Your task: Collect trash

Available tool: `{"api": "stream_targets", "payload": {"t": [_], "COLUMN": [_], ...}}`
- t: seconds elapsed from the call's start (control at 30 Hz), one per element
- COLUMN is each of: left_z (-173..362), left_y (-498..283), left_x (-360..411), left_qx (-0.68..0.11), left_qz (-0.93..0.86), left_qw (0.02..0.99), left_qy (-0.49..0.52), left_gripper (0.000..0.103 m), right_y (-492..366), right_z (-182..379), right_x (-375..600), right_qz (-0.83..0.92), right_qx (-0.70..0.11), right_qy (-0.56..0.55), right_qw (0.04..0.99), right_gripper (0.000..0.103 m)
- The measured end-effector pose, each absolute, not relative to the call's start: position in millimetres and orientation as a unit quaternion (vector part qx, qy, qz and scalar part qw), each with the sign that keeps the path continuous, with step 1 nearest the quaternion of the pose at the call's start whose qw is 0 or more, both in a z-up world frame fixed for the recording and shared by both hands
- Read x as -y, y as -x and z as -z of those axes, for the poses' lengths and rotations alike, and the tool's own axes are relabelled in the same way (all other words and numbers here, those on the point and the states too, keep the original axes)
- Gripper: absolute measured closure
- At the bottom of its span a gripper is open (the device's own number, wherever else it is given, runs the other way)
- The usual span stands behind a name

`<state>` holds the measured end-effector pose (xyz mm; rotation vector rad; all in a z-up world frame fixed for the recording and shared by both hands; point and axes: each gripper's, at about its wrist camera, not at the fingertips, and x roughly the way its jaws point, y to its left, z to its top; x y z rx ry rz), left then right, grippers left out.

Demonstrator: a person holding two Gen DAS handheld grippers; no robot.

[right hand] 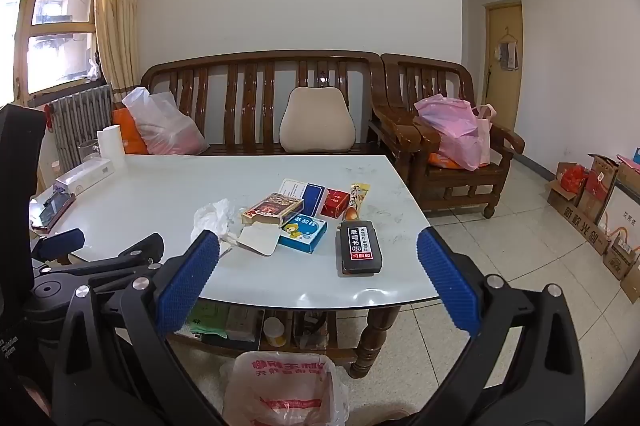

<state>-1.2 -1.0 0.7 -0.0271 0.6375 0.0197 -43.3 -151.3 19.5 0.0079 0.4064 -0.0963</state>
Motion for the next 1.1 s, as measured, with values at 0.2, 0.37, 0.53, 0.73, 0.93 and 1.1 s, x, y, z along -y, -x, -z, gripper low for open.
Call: {"api": "stream_targets", "payload": {"t": [0.2, 0.37, 0.53, 0.73, 0.93, 1.1], "left_z": [0.4, 3.6, 0.3, 0.2, 0.5, -0.3], "left_y": [-1.2, 2.6, 2.7, 3.6, 3.0, 2.5], "left_x": [2.8, -0.5, -0.9, 0.0, 2.1, 2.1], "left_qx": [-0.314, -0.310, -0.306, -0.305, -0.304, -0.304], "left_qz": [-0.011, -0.011, -0.016, -0.020, -0.024, -0.025], "left_qw": [0.949, 0.951, 0.952, 0.952, 0.953, 0.952], "left_qy": [0.010, 0.013, 0.014, 0.008, 0.005, 0.005], "left_gripper": [0.007, 0.007, 0.007, 0.007, 0.007, 0.007], "right_y": [42.8, 41.0, 41.5, 41.9, 40.9, 40.2], "right_z": [-19.5, -16.9, -17.7, -16.8, -18.3, -18.3], "right_x": [150.9, 151.1, 152.3, 154.1, 153.6, 154.2], "right_qz": [0.048, 0.045, 0.041, 0.041, 0.039, 0.039], "right_qx": [-0.204, -0.205, -0.204, -0.204, -0.206, -0.206], "right_qy": [-0.006, -0.006, -0.010, -0.012, -0.013, -0.012], "right_qw": [0.978, 0.978, 0.978, 0.978, 0.978, 0.978], "right_gripper": [0.006, 0.006, 0.006, 0.006, 0.006, 0.006]}}
